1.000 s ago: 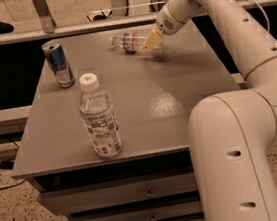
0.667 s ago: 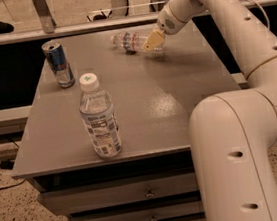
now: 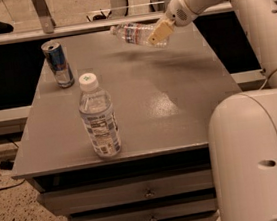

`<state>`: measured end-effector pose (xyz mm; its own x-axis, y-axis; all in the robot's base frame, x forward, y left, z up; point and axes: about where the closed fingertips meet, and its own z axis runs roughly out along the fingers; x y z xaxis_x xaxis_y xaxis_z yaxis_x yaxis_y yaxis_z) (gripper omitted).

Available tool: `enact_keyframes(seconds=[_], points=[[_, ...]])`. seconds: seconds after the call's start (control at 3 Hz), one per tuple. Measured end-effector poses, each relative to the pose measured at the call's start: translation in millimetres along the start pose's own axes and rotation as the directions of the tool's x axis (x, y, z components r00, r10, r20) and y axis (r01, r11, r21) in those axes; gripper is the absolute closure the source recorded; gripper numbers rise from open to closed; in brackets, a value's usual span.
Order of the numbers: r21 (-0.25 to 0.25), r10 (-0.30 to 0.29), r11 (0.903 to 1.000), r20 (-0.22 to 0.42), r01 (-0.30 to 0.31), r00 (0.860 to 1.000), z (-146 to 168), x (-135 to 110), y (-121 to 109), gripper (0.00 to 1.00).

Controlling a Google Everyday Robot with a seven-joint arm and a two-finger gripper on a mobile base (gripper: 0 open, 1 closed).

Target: Pick water bottle

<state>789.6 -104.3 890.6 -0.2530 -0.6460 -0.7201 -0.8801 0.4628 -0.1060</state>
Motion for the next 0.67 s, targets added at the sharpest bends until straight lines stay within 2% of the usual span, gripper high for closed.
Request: enact_keyframes(seconds=[0.33,0.67], points=[[0.012,-0.02,0.9997,0.069,0.019,0.997,-42.5,-9.0,7.5,1.0],[0.016,-0.023,0.9996,0.077,0.022,0.997,-50.0,-10.0,8.7,1.0]])
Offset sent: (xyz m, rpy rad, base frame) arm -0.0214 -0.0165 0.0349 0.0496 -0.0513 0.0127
